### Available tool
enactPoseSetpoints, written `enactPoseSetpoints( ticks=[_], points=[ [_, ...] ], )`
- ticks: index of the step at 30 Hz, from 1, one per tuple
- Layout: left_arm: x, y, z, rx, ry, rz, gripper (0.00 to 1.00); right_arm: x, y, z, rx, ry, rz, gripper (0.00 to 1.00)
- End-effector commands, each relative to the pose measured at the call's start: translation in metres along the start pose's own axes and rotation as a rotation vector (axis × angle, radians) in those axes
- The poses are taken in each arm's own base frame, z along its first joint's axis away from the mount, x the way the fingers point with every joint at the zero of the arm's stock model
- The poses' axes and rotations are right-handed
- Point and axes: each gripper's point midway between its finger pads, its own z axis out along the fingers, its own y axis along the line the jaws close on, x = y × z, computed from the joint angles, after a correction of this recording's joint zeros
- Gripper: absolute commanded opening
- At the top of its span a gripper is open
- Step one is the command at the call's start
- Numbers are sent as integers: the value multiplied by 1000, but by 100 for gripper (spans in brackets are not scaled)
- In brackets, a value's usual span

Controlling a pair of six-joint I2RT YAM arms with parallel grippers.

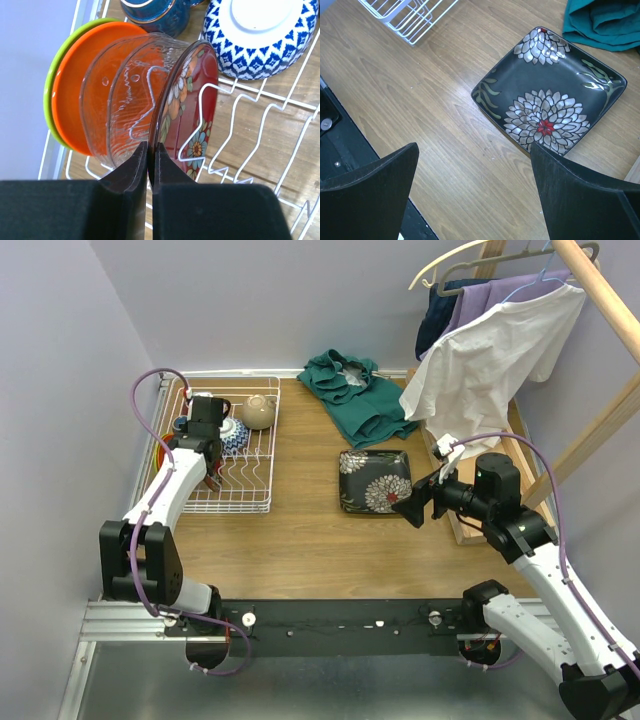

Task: Unload the mixed dishes from the dish rack
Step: Pick up the plate from the dish rack.

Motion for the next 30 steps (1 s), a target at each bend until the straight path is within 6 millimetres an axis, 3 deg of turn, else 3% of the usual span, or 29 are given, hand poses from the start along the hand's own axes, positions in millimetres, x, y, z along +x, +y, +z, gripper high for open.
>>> enactPoseSetpoints(
  ticks=[1, 19, 30],
  points=[
    [-18, 11, -15, -51, -31, -18, 1, -18, 7, -3, -22, -48, -22, 100],
    [-81, 27, -78, -19, -185, -50, 0, -20, 8, -4, -26, -55, -25, 100],
    [-118, -9, -132, 245, -315, -129, 0, -22, 9, -4, -32, -63, -27, 100]
  ],
)
